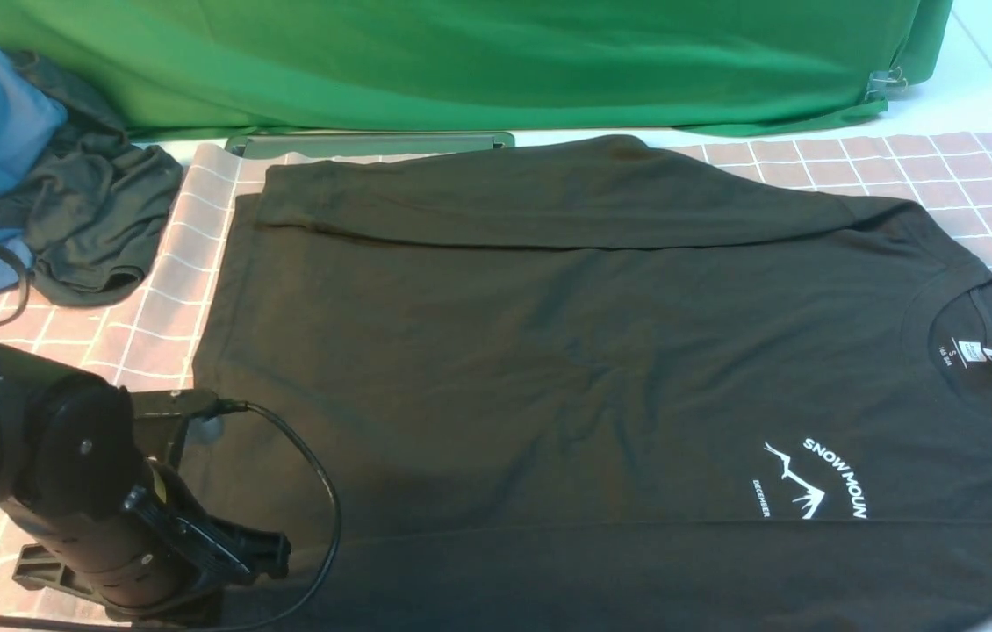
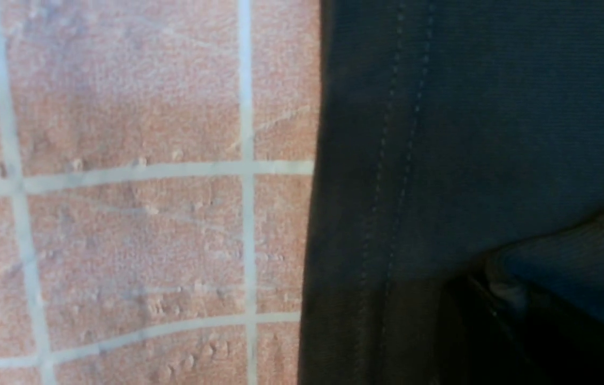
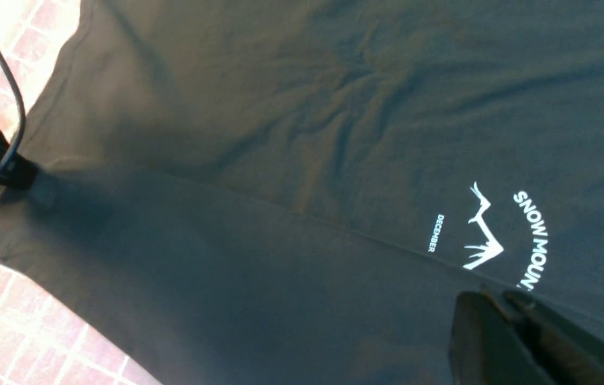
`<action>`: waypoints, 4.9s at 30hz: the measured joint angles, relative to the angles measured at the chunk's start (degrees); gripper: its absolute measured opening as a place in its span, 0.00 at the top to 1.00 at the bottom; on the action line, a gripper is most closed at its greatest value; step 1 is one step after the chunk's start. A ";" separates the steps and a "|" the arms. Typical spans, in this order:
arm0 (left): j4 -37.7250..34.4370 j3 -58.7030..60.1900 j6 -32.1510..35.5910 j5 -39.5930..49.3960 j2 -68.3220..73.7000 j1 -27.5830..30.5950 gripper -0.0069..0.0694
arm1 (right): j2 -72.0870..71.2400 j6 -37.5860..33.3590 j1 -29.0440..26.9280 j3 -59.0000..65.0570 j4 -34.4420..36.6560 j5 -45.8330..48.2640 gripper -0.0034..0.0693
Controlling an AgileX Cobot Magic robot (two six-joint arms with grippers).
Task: Fold a long-sleeved shirt over a pink coffee tablecloth.
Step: 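Grasp the left edge of the dark T-shirt lying flat on the table, then fold the left side of the black T-shirt inward over its body, then grab the top left corner of the dark shirt with the left gripper, then fold the left side of the dark shirt inward over its body with the left gripper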
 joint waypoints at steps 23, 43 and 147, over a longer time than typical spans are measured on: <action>4.93 -26.29 0.11 11.49 -4.75 -0.08 0.85 | 0.00 0.00 0.00 0.00 0.02 -2.25 0.81; 18.22 -32.69 -0.08 -0.74 8.47 -0.08 0.85 | 0.00 0.00 0.00 0.00 0.06 -2.60 0.78; -0.75 -72.19 4.79 11.32 35.54 13.21 0.87 | 0.00 4.42 0.00 0.00 -1.33 -1.63 0.76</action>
